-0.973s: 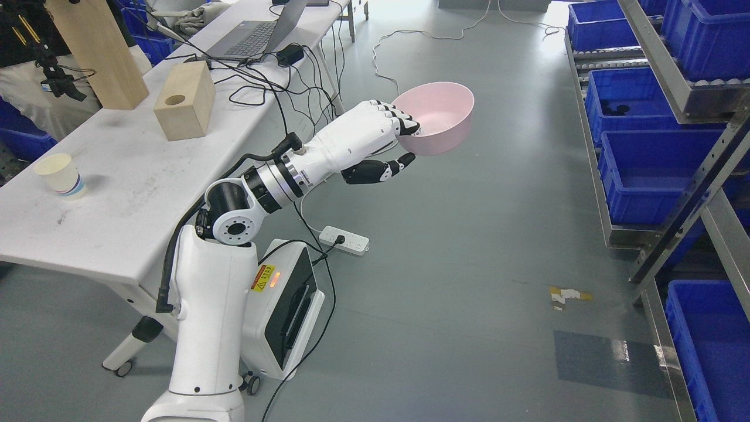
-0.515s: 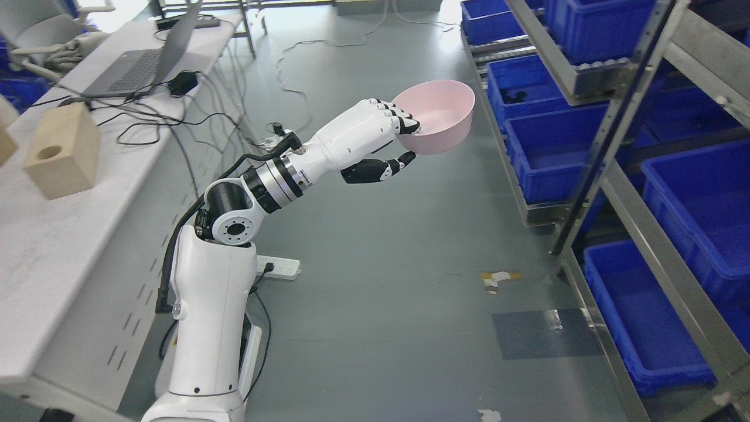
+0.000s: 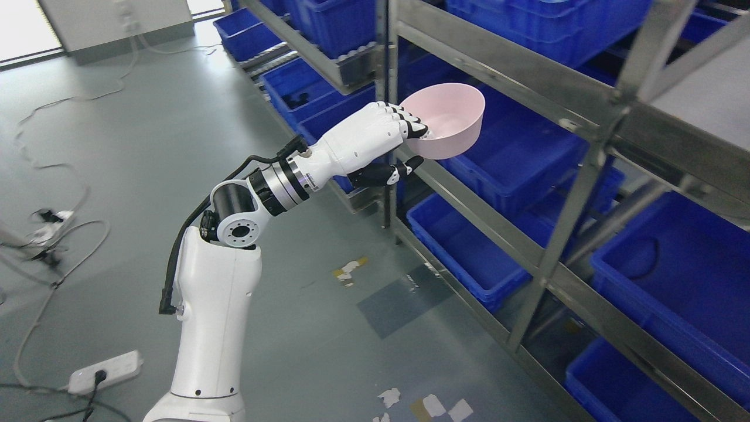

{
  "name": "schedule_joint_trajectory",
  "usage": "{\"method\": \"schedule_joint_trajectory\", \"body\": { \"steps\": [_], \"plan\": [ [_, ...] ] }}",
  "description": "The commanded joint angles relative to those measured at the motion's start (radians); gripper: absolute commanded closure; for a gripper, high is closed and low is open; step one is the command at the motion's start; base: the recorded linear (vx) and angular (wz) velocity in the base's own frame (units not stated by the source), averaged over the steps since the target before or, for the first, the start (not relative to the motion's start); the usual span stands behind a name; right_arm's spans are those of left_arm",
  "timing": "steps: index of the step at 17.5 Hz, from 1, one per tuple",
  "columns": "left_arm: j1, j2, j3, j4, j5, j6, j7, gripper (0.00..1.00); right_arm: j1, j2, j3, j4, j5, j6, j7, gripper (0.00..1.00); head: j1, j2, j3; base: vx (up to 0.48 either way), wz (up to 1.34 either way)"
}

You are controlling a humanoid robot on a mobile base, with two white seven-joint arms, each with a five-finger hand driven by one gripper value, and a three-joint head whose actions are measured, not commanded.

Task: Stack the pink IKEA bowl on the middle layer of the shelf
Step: 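Hold the bowl raised in the left hand while the robot turns, then lower the pink bowl onto the white tray on the middle shelf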

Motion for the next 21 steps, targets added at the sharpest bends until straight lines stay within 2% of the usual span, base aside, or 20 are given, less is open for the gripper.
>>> {"method": "schedule_joint_trajectory", "body": {
  "steps": [1,4,7,10,13,17,21],
  "plan": [
    [-0.004,0.017,-0.209,-0.014,0.017,0.0,0.0,0.97,0.015,-0.017,0.0,-0.017,0.0,0.0,0.0,0.0,0.0,0.0,0.0,-0.017,-1.13],
    [-0.093,0.017,-0.086,-0.01,0.009,0.0,-0.014,0.97,0.015,-0.017,0.0,-0.017,0.0,0.0,0.0,0.0,0.0,0.0,0.0,-0.029,-1.18],
    [-0.269,0.017,0.023,0.024,-0.005,0.0,-0.047,0.97,0.015,-0.017,0.0,-0.017,0.0,0.0,0.0,0.0,0.0,0.0,0.0,-0.029,-1.03],
    [-0.362,0.075,0.045,0.085,-0.077,0.0,-0.046,0.97,0.015,-0.017,0.0,-0.017,0.0,0.0,0.0,0.0,0.0,0.0,0.0,-0.026,-0.91],
    [-0.386,0.101,0.036,0.122,-0.152,0.0,-0.064,0.97,0.015,-0.017,0.0,-0.017,0.0,0.0,0.0,0.0,0.0,0.0,0.0,-0.006,-0.63],
    [-0.444,0.104,0.036,0.239,-0.271,0.066,-0.103,0.97,0.015,-0.017,0.0,-0.017,0.0,0.0,0.0,0.0,0.0,0.0,0.0,0.011,-0.54],
    [-0.455,0.135,0.025,0.256,-0.342,0.164,-0.121,0.97,0.015,-0.017,0.0,-0.017,0.0,0.0,0.0,0.0,0.0,0.0,0.0,0.026,-0.44]
  ]
}}
